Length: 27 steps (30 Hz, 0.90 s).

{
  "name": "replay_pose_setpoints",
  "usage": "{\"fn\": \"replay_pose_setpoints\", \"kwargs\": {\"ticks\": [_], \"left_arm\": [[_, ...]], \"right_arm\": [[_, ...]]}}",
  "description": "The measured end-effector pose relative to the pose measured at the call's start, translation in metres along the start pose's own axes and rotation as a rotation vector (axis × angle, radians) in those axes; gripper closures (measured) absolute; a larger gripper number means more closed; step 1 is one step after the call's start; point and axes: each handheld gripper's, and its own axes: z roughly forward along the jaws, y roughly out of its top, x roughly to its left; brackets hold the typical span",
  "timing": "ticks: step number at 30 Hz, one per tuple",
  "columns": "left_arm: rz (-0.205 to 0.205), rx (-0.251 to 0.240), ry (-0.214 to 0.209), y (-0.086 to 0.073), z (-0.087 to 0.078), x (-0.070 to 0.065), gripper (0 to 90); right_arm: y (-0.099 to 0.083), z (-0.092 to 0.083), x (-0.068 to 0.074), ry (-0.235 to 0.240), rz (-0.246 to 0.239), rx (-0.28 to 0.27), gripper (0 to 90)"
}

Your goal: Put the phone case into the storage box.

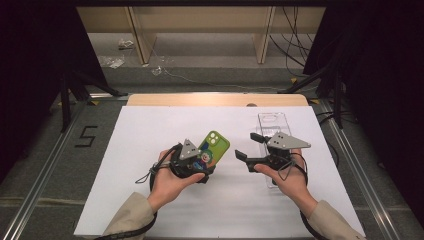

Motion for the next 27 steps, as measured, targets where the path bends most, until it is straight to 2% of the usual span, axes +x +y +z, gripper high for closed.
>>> {"fn": "replay_pose_setpoints", "kwargs": {"ticks": [27], "left_arm": [[0.028,-0.006,-0.030,0.002,0.003,-0.017,16.4]], "right_arm": [[0.008,0.019,0.005,0.017,0.005,0.004,19.6]]}}
